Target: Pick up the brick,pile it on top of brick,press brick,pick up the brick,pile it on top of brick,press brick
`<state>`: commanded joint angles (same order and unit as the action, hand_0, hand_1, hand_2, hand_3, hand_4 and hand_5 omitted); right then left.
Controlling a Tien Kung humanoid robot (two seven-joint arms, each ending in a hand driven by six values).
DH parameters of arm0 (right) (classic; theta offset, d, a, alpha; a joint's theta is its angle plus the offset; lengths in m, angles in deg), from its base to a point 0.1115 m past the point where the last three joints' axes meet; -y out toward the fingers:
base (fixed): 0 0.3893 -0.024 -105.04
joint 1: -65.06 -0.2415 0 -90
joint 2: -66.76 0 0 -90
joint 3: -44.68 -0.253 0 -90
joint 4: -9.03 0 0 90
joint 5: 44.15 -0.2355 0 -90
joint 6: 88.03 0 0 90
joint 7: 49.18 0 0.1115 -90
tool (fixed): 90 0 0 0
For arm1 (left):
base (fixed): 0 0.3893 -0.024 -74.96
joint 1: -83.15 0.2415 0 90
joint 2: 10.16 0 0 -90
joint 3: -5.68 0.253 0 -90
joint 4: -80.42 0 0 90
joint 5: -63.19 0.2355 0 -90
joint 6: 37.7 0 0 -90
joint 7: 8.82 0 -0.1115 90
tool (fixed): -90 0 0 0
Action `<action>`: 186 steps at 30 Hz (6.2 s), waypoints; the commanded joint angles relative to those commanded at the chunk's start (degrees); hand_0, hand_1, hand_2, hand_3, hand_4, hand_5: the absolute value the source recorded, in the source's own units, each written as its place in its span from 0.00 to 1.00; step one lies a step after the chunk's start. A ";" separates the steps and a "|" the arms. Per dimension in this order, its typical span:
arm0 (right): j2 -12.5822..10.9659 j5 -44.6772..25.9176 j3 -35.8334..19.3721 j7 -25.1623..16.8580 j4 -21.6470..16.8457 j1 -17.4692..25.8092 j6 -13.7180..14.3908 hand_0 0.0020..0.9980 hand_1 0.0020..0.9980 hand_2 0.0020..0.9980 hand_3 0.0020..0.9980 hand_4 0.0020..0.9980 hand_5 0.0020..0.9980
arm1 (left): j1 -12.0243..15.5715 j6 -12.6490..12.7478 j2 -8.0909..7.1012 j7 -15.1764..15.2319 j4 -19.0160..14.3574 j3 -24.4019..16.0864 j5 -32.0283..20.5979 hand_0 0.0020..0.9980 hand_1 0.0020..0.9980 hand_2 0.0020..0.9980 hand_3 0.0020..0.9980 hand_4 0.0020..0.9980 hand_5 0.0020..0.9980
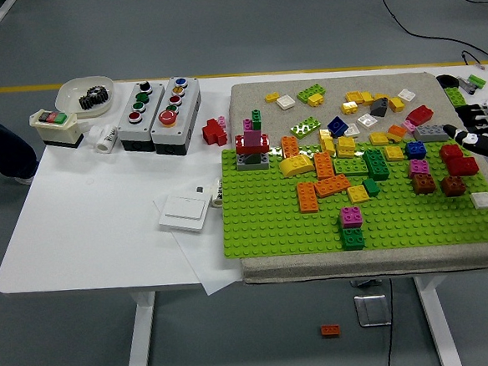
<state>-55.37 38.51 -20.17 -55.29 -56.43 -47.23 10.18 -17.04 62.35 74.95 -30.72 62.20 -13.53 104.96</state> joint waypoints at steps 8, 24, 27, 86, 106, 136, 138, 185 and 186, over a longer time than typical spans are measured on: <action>-0.99 17.13 1.72 -1.71 -0.72 -0.85 -4.83 0.33 0.52 0.64 0.72 0.93 0.19 | 0.19 0.27 -0.11 0.09 0.03 0.48 -0.87 0.82 0.80 0.81 0.62 0.72 0.69; -1.57 47.34 5.53 -1.07 0.64 -3.47 -9.50 0.32 0.44 0.54 0.73 0.91 0.19 | 0.43 0.34 -0.28 0.07 -0.04 0.83 -1.43 0.82 0.80 0.81 0.62 0.72 0.68; -1.67 47.34 6.40 -0.94 1.33 -4.08 -9.70 0.32 0.44 0.54 0.73 0.91 0.19 | 0.38 0.37 -0.31 0.14 -0.05 1.02 -1.68 0.82 0.80 0.81 0.62 0.72 0.68; 0.17 47.34 13.16 0.08 11.70 -10.54 -9.32 0.32 0.30 0.38 0.59 0.83 0.30 | -0.46 1.10 -0.68 1.31 -0.33 3.42 -5.70 0.82 0.80 0.81 0.62 0.72 0.68; 0.46 47.34 13.71 0.41 12.21 -10.60 -9.08 0.28 0.19 0.23 0.59 0.74 0.35 | -0.48 1.06 -0.67 1.26 -0.34 3.39 -5.78 0.82 0.80 0.81 0.62 0.72 0.68; 0.75 47.34 14.22 0.22 12.14 -10.30 -8.97 0.26 0.17 0.21 0.48 0.71 0.35 | -0.24 0.87 -0.71 0.99 -0.42 3.04 -5.09 0.82 0.80 0.81 0.62 0.72 0.68; 0.74 47.34 14.14 0.22 12.03 -10.28 -8.95 0.25 0.17 0.21 0.46 0.72 0.35 | -0.28 0.87 -0.72 1.01 -0.43 3.10 -5.18 0.83 0.80 0.81 0.62 0.72 0.68; -7.51 47.34 14.81 6.97 -28.04 -3.09 -16.44 0.22 0.14 0.19 0.45 0.72 0.34 | -0.55 1.16 -1.18 1.42 -0.04 4.06 -6.59 0.83 0.80 0.81 0.62 0.72 0.69; -7.50 47.34 15.07 7.21 -29.00 -2.94 -16.60 0.22 0.14 0.19 0.45 0.72 0.34 | -0.57 1.15 -1.19 1.38 -0.04 4.04 -6.53 0.83 0.80 0.81 0.62 0.72 0.69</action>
<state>-62.87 85.85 -5.10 -48.08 -85.43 -50.18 -6.42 -17.61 63.49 73.76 -29.34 62.16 -9.49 98.43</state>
